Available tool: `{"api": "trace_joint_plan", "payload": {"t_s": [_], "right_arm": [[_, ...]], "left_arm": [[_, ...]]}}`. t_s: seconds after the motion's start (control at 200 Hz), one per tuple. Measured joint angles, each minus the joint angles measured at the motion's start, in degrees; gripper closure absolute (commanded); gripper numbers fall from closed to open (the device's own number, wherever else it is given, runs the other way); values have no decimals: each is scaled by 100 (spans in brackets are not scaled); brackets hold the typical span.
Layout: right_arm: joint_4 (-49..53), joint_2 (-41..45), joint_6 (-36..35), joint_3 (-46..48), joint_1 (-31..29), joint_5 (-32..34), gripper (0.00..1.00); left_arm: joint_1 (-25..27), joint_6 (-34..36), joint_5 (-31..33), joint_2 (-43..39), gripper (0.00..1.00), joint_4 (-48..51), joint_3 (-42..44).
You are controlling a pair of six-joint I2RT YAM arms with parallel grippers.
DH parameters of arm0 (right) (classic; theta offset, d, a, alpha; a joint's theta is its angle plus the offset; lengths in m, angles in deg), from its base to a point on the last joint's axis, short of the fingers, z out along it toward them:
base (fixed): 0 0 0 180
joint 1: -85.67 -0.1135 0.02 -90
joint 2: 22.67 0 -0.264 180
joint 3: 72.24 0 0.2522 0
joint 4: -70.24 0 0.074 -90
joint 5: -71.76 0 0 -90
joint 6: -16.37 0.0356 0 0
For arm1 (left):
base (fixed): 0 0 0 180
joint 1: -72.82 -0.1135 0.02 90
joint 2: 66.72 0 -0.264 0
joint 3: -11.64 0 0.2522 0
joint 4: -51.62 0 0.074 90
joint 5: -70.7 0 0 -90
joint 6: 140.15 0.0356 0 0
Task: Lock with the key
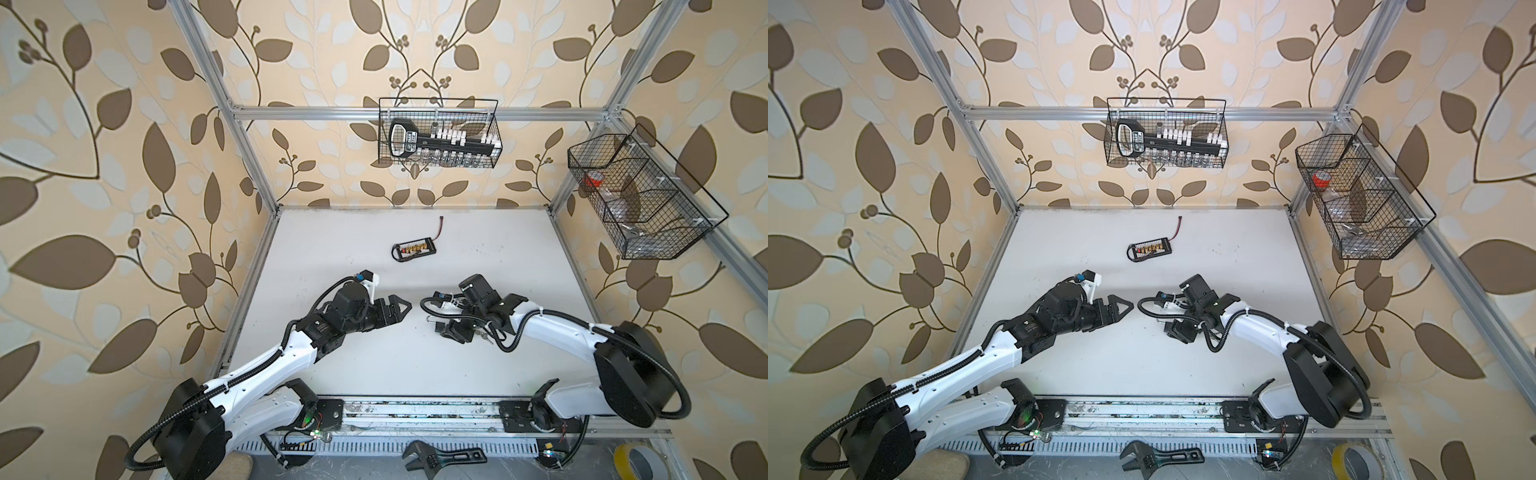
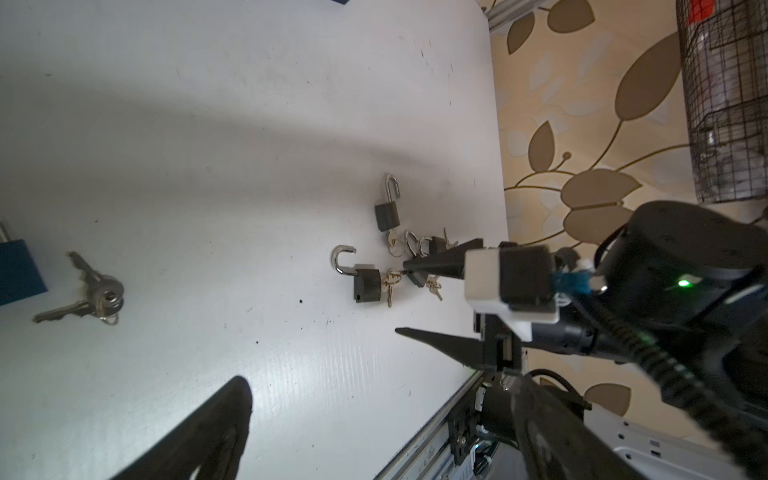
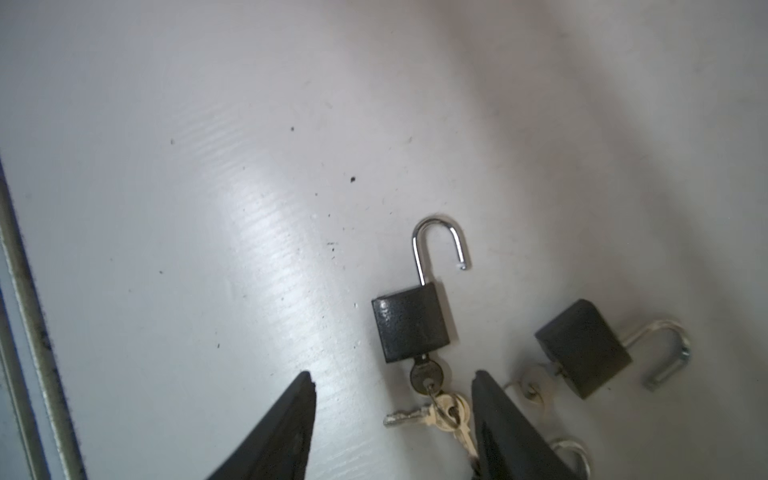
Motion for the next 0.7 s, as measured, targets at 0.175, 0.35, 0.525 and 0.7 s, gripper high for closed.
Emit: {"api": "trace_joint_plan", "payload": {"t_s": [0.175, 0.35, 0.525, 0.7], "right_arm": [[-57, -466, -577, -131, 46, -52, 41], [-295, -647, -826, -286, 184, -33, 43], [-446, -756, -925, -358, 240, -24, 43], [-452, -953, -1010, -476, 240, -94, 46]], "left_arm": [[-144, -168, -186, 42, 5, -107, 48], [-181, -164, -273, -98, 5, -66, 48], [-184, -96, -269, -374, 5, 70, 48], [-221, -52, -271, -409, 5, 175, 48]]}}
